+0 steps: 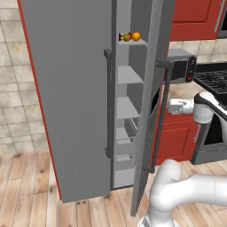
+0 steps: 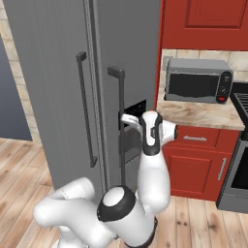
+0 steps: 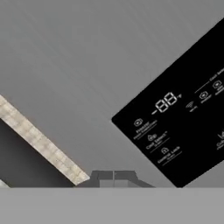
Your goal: Take the oranges from the second highest rack and move them to the highest rack where the bell pepper and steak are located, to maximize freezer space. Close the freezer door after rearranging.
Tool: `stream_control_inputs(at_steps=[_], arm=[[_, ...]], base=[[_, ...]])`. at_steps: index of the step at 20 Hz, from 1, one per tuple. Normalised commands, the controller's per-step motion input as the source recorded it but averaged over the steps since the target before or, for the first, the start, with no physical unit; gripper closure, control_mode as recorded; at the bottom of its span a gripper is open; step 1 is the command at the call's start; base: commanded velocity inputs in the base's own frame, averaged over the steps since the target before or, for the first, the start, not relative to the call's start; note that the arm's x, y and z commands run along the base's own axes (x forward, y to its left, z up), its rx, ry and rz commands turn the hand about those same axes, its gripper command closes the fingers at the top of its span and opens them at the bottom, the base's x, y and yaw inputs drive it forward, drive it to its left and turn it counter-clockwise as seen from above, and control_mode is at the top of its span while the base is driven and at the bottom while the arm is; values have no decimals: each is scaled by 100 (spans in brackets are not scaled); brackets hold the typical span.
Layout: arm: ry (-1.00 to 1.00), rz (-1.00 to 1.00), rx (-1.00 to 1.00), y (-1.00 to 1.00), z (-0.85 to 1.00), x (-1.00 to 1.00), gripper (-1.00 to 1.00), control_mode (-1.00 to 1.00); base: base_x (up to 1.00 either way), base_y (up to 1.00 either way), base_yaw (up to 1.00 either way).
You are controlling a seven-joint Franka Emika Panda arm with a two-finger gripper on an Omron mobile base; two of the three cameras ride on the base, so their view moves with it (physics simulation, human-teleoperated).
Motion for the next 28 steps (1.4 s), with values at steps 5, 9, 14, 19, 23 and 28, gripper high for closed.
stream_control_inputs(at_steps=[5,9,14,19,23,28], arm=[[19,-28,0,67,37,13,100,-100],[17,-28,0,88,21,19,100,-100],[14,-25,0,75,18,16,100,-100],[16,-21,0,73,15,41,100,-100],[24,-18,0,62,22,50,100,-100],[17,-14,0,38,26,40,100,-100]], base=[[0,0,0],[0,0,0],[0,0,0],[0,0,0],[0,0,0],[0,0,0]])
